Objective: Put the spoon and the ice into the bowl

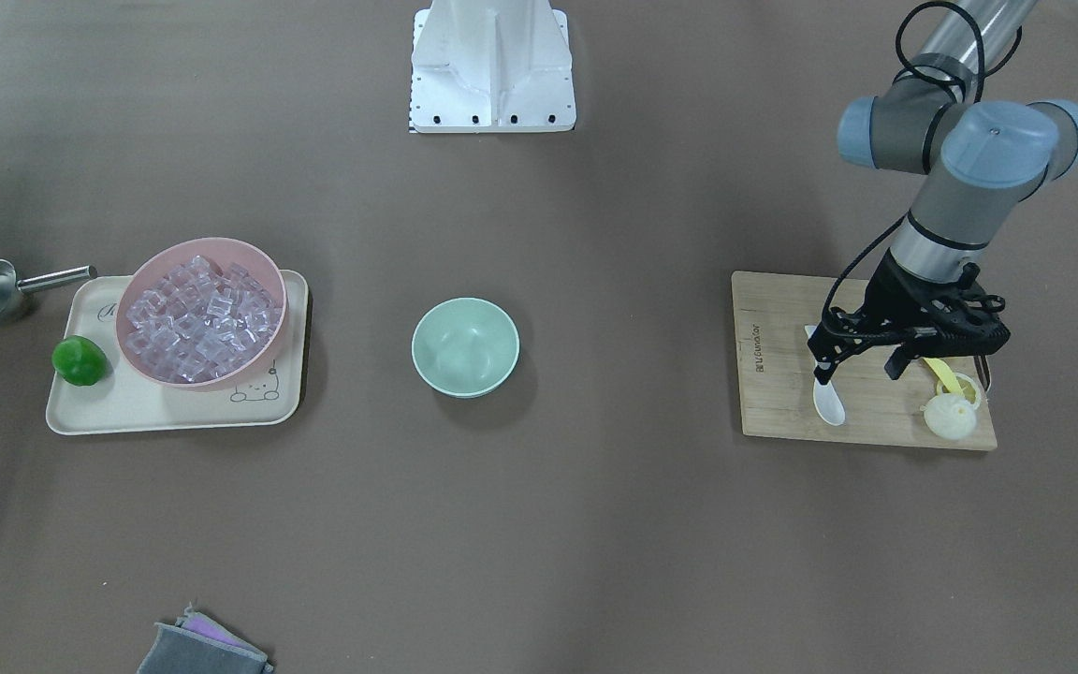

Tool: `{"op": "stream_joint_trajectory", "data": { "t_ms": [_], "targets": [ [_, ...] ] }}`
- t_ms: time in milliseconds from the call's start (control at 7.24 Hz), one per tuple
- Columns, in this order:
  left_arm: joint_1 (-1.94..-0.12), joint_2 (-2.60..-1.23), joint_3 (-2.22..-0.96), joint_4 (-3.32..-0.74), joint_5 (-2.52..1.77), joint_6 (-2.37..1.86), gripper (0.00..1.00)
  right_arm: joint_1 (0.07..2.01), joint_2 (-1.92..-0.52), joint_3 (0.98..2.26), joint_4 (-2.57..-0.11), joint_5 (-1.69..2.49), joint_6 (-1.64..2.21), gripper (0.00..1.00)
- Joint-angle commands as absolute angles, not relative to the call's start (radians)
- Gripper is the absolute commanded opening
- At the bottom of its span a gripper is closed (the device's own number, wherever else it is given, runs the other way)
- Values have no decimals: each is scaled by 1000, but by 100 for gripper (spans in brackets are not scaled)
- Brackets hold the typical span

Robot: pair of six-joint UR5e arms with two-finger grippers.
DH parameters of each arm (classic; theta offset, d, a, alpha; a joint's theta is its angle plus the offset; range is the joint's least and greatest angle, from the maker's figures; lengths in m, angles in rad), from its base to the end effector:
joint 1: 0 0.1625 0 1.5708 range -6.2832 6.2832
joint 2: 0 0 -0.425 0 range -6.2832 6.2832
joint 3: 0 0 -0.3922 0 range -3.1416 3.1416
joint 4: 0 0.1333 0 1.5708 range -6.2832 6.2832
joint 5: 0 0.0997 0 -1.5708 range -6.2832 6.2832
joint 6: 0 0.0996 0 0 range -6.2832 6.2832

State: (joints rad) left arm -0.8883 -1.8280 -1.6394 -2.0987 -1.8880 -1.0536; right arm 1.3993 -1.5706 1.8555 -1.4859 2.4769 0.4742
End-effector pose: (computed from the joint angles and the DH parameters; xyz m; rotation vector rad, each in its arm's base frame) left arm 0.3095 -0.5429 0.4350 0.3203 0.8392 -0.2105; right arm -0.0298 -0.4938 0.4985 0.0421 -0.9577 0.1117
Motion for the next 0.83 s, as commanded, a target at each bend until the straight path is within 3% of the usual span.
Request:
{"op": "stream_joint_trajectory", "data": {
  "t_ms": [0, 138, 276, 414, 691],
  "targets": [
    [-824, -1829, -1609, -2100, -1850, -1054, 97, 1297, -1499, 1856, -1425, 2444, 660, 100],
    [-798, -1822, -1608, -2100, -1848, -1054, 95, 1273, -1473, 1856, -1425, 2421, 711, 100],
    [-787, -1812, -1612, -2100, -1848, -1054, 74, 1260, -1457, 1856, -1425, 2416, 715, 100],
    [-785, -1807, -1614, -2100, -1848, -1052, 64, 1243, -1431, 1856, -1425, 2415, 736, 100],
    [-785, -1790, -1614, -2109, -1850, -1034, 58, 1194, -1391, 1858, -1425, 2378, 828, 100]
  ]
}}
